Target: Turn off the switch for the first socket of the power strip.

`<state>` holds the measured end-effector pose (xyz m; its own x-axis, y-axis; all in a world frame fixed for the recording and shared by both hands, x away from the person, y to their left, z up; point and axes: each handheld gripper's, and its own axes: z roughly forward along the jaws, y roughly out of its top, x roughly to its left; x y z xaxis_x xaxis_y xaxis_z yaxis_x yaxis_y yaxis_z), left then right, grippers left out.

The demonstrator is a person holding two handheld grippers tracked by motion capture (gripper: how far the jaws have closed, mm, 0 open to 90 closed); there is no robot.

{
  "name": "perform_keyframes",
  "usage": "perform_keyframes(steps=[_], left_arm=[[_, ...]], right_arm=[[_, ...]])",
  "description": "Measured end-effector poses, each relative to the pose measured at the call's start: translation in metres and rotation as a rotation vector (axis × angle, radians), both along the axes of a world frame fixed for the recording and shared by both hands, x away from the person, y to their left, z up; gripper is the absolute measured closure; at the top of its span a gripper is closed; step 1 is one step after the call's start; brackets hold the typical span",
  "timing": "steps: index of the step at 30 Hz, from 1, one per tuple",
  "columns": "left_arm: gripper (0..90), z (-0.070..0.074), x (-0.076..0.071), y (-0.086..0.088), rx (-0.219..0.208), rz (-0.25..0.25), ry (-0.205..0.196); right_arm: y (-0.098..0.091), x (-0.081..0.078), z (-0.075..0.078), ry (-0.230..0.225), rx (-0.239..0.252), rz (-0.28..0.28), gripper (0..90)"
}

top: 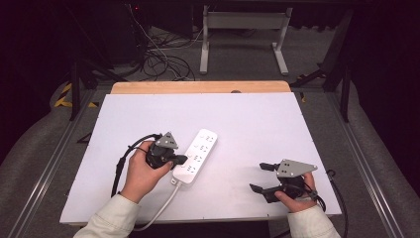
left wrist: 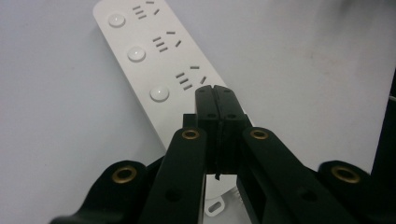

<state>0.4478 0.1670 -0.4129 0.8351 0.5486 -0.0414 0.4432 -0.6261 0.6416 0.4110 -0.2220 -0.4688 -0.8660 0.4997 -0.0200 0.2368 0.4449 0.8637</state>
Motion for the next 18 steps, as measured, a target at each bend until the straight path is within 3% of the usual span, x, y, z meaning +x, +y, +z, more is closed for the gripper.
perform_keyframes(steps=[18], left_arm=[[89.9, -0.015, 0.019, -0.011, 0.101, 0.033, 0.121]], right_arm=[[0.001, 0.000, -0.001, 0.003, -0.007, 0.004, 21.9]])
